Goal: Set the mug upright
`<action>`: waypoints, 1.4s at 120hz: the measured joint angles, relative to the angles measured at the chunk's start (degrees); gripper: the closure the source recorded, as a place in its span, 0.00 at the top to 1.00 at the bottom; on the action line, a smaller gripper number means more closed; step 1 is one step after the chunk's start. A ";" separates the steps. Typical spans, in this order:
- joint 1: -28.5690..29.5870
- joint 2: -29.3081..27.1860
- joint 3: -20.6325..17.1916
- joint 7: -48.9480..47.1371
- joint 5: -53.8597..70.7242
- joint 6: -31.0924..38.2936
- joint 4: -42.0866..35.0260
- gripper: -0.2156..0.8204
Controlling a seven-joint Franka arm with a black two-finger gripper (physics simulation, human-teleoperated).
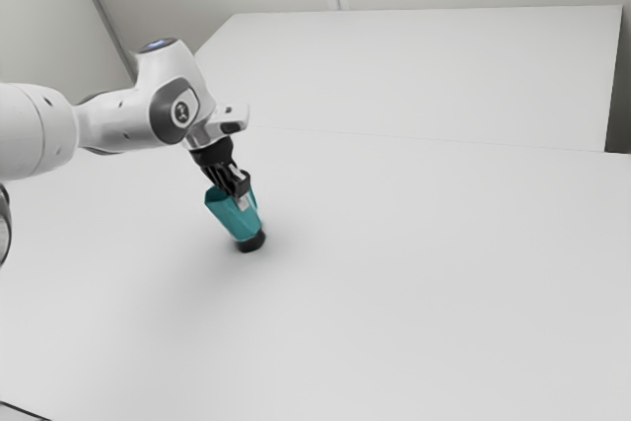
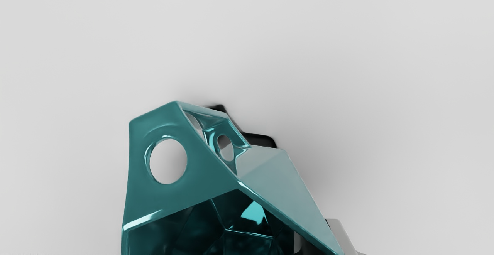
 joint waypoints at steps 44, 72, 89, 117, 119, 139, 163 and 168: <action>-0.01 1.42 -0.64 -3.65 -0.04 0.62 0.12 0.14; 0.06 0.91 -0.63 -5.04 -0.12 0.70 0.14 0.27; 0.08 -0.31 -0.61 -5.63 0.66 0.47 1.26 0.37; 0.26 -3.32 -0.72 -6.27 3.91 -2.43 6.60 0.60; 0.30 -3.48 -0.73 -6.30 4.20 -2.86 7.10 0.61; 0.87 -6.59 -0.56 -6.49 7.02 -6.85 9.83 0.70; 1.03 -8.07 0.02 -6.64 10.55 -13.40 15.89 0.74; 0.96 -8.98 0.07 -6.67 11.04 -14.25 16.24 0.75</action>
